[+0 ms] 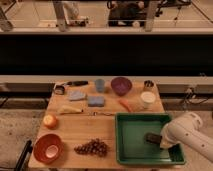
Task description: Wipe tray with eraser
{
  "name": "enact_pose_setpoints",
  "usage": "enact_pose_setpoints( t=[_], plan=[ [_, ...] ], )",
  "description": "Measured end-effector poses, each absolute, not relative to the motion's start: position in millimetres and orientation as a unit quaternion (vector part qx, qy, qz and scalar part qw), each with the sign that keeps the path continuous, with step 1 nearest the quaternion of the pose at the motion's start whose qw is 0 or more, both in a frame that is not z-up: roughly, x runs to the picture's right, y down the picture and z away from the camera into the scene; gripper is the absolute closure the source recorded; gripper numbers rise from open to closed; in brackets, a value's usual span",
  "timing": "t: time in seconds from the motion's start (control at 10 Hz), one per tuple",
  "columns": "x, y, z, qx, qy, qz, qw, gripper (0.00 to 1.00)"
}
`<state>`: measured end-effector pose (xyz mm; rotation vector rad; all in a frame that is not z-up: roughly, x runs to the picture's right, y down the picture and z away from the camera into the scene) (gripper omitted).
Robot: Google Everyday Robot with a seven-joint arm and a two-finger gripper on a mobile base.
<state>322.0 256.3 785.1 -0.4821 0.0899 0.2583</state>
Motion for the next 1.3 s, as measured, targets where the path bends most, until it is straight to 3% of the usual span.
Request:
enact_pose_setpoints(
  t=[0.7, 1.3],
  plan=[
    [323, 225, 814, -0.236, 0.059, 0.106, 0.964, 1.00],
    [283, 220, 790, -0.222, 0.037, 0.096, 0.970, 1.00]
  ],
)
